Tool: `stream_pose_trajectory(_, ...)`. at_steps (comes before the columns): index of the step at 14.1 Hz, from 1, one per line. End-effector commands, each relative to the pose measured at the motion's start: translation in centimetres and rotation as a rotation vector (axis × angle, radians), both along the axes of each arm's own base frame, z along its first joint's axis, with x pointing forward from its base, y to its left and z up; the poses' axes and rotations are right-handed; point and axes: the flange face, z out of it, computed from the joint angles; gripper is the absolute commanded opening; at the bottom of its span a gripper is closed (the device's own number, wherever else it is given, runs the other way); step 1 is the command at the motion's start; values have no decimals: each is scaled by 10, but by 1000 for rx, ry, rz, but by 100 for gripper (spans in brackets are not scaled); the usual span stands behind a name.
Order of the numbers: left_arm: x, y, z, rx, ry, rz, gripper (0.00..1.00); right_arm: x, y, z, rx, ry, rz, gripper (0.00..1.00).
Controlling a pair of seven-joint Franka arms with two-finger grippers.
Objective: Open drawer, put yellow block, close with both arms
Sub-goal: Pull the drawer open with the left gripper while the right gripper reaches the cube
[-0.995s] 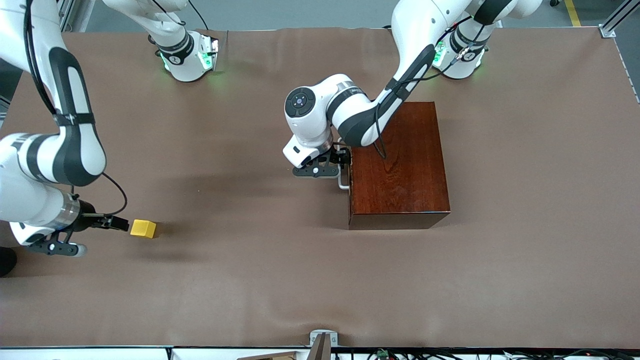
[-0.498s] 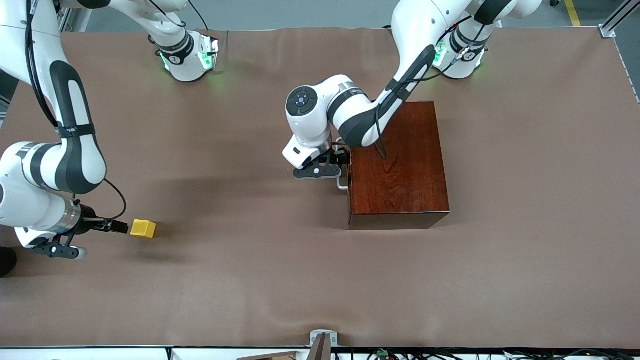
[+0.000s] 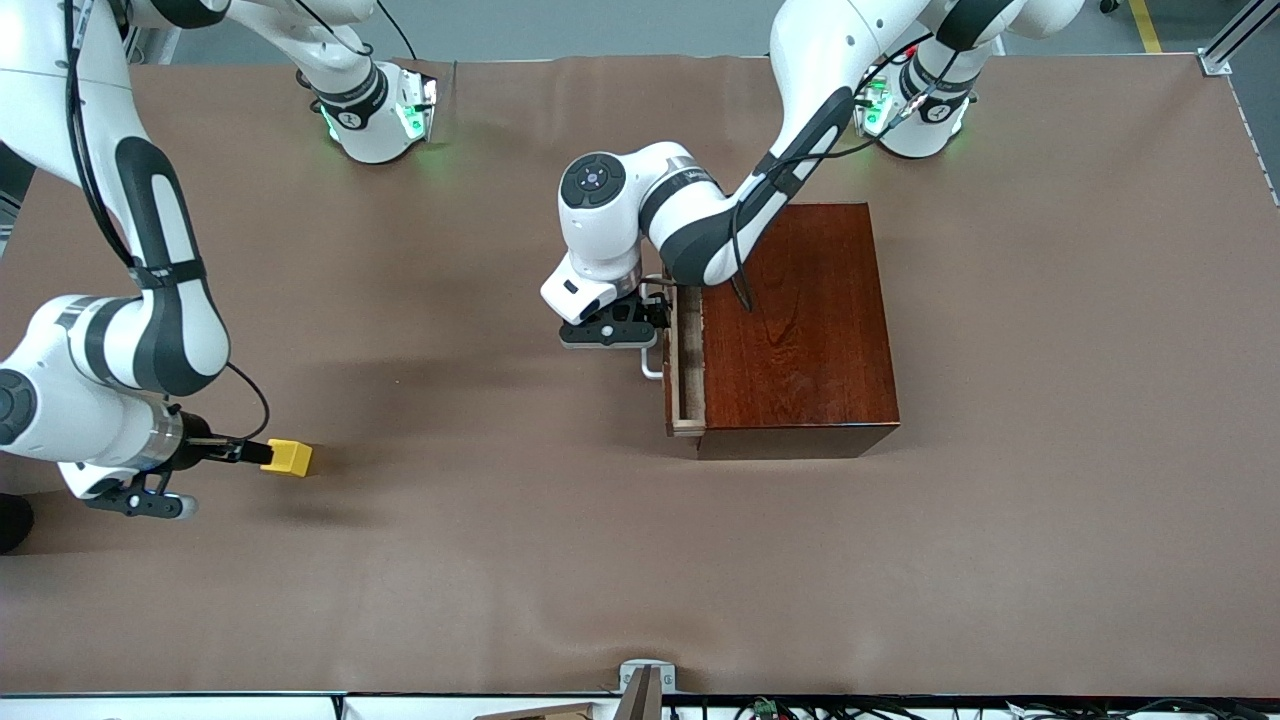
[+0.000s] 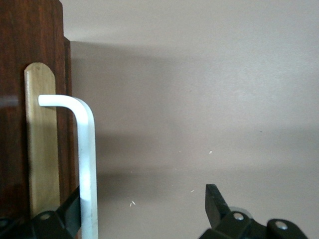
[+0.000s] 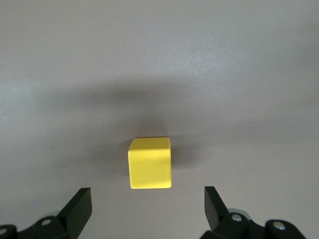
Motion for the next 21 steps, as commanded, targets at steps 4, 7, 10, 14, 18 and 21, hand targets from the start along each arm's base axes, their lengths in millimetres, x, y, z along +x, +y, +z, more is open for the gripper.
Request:
stream_pose_trajectory(4, -16, -26, 3, -45, -25, 14, 100, 2, 22, -49, 14, 41, 51, 100)
stream_pose_trajectory(7, -21, -31, 6, -57, -17, 14, 100, 2, 17, -63, 5, 42, 55, 100)
stream_pose_trajectory(10, -25, -38, 7, -69, -10, 12, 100, 2, 7, -74, 5, 38, 40, 100)
stream_pose_trajectory(14, -23, -37, 7, -77, -1, 21, 100, 2, 4, -92, 3, 25, 36, 100)
stream_pose_trajectory(18, -22, -35, 16, -77, 12, 31, 100, 1, 4, -101, 0, 15, 37, 100)
stream_pose_trajectory(21, -21, -34, 15, -77, 17, 35, 100, 1, 2, -101, 1, 9, 45, 65)
